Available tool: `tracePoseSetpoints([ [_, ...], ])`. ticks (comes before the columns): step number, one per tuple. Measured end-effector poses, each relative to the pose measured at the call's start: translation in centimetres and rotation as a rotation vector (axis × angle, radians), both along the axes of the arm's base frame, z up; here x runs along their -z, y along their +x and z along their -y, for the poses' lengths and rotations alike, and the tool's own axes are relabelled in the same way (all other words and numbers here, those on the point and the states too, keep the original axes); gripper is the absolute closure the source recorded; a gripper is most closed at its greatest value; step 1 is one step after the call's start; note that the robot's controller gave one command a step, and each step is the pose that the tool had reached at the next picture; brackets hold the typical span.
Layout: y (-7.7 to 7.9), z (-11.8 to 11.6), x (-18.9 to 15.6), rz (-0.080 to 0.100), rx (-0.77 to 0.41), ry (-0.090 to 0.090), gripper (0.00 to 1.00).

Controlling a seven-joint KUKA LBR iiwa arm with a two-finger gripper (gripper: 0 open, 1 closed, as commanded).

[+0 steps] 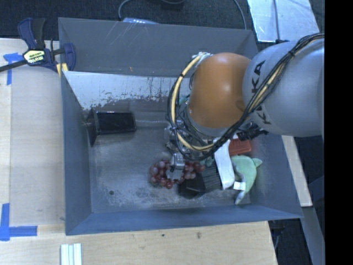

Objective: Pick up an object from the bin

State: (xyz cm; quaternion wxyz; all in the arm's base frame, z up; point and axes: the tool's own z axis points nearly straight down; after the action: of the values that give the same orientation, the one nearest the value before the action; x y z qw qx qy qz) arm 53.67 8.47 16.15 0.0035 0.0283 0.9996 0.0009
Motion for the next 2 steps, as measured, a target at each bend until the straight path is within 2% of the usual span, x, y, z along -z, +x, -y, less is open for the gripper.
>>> tracePoseSetpoints([
  [1, 0.3, 1.8, 3.2, -0.008, -0.071, -0.001, 0.0],
  [2, 2.2, 3.8, 7.3, 0.007, -0.029, 0.003, 1.0],
])
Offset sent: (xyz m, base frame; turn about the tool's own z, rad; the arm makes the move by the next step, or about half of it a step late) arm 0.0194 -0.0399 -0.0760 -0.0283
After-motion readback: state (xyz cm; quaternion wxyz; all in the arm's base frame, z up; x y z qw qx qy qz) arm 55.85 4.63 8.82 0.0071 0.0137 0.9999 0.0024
